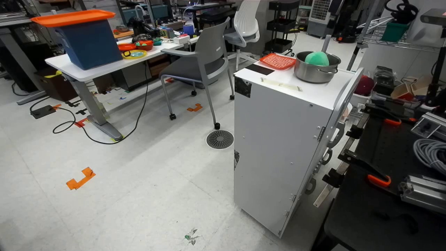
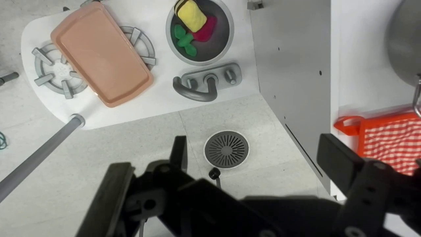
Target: Remove the yellow and black sponge, green plush toy and grey bear from the silver pot and place them in the sink
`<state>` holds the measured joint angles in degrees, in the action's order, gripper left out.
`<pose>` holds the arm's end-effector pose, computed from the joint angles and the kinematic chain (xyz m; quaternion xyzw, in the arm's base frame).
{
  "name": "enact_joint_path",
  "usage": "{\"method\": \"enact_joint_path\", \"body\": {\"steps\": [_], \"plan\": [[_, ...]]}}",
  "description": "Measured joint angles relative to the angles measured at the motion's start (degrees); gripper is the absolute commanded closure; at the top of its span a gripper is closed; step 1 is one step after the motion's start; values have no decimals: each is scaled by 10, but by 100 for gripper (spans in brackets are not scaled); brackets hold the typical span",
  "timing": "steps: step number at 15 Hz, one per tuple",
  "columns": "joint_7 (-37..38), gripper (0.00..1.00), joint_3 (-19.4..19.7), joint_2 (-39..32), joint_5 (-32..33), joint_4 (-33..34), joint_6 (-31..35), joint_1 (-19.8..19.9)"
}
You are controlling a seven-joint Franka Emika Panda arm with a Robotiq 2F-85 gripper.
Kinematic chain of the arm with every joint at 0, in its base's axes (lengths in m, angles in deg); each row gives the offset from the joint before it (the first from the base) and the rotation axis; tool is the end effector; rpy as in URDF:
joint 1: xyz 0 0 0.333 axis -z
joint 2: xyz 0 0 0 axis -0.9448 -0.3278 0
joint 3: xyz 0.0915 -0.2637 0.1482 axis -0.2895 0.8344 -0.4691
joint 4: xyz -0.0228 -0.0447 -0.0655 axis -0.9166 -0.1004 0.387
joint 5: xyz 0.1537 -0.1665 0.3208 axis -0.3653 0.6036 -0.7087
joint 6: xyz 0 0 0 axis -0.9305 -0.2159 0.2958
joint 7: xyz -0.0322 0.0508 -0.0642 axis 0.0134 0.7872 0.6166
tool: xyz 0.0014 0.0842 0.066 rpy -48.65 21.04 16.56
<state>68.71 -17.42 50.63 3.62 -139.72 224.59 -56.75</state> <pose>0.5386 -0.2223 0.3364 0.9954 -0.0835 0.0480 0.0001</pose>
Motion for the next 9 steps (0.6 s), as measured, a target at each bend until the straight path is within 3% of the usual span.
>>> {"method": "enact_joint_path", "body": {"steps": [9], "plan": [[-29, 0, -13, 106, 2, -37, -30, -34]]}}
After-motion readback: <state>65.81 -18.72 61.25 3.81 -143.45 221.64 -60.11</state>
